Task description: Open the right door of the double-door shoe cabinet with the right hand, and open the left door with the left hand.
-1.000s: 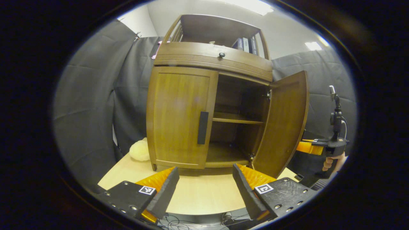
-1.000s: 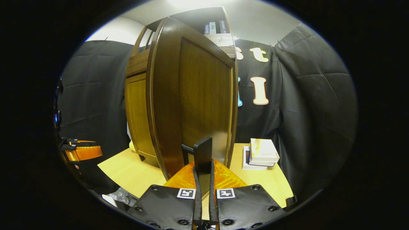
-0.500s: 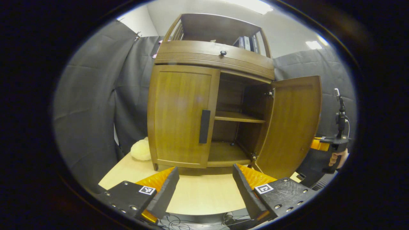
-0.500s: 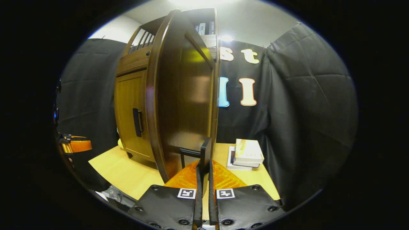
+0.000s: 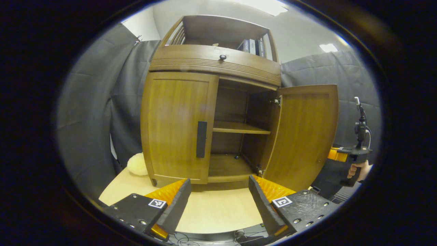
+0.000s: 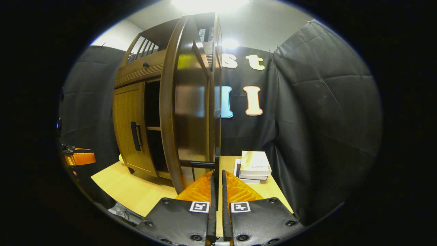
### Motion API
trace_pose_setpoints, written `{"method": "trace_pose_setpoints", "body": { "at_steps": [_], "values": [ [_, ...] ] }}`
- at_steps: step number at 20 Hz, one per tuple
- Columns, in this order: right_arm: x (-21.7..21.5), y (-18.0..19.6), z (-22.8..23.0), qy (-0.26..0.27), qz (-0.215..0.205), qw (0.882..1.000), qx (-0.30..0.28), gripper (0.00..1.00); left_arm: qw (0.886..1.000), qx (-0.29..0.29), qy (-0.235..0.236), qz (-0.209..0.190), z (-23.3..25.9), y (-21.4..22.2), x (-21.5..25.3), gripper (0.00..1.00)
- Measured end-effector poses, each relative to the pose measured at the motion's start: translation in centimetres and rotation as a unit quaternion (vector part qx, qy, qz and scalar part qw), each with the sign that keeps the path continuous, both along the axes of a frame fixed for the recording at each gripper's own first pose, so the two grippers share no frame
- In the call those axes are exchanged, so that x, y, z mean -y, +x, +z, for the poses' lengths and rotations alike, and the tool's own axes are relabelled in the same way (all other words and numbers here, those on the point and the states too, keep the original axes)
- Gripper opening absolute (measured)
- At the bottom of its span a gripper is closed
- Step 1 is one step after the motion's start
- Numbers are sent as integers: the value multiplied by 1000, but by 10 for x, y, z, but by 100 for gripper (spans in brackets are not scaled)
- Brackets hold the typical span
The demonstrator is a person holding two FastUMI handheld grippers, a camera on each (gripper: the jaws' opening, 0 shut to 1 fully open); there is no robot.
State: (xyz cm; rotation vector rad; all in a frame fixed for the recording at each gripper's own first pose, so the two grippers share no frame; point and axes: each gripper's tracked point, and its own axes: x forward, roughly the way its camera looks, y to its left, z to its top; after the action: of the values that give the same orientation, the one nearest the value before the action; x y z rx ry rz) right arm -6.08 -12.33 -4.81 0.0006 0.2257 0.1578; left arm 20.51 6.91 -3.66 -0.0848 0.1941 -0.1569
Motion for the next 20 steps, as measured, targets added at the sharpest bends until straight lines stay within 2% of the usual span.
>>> {"method": "trace_pose_setpoints", "body": {
  "at_steps": [5,6,7,8,10,14,15,16,18,20],
  "values": [
    [3,-21,11,-8,-6,1000,2,9,1000,2,2,1,-1,-5,0,98],
    [6,-29,13,-9,-11,1000,2,6,1000,2,0,4,-2,-5,-2,98],
    [7,-36,18,-2,-15,1000,2,9,1000,3,-2,7,-1,-6,-5,98],
    [6,-44,21,7,-19,1000,-1,6,1000,3,-3,9,-3,-9,-7,98],
    [4,-58,26,20,-28,999,-14,9,1000,2,-1,19,-8,-12,-16,98],
    [-16,-74,69,40,-21,999,14,0,999,-3,-1,38,-12,-19,-35,98],
    [-26,-78,76,54,-15,998,18,12,999,-3,-3,42,-11,-18,-39,98],
    [-37,-78,81,65,-7,998,22,2,999,-1,-3,45,-10,-19,-42,98],
    [-59,-79,86,75,18,997,23,3,999,4,-3,53,-5,-20,-49,98],
    [-75,-73,83,72,30,997,16,19,998,8,-4,59,-1,-17,-56,98]
  ]
}}
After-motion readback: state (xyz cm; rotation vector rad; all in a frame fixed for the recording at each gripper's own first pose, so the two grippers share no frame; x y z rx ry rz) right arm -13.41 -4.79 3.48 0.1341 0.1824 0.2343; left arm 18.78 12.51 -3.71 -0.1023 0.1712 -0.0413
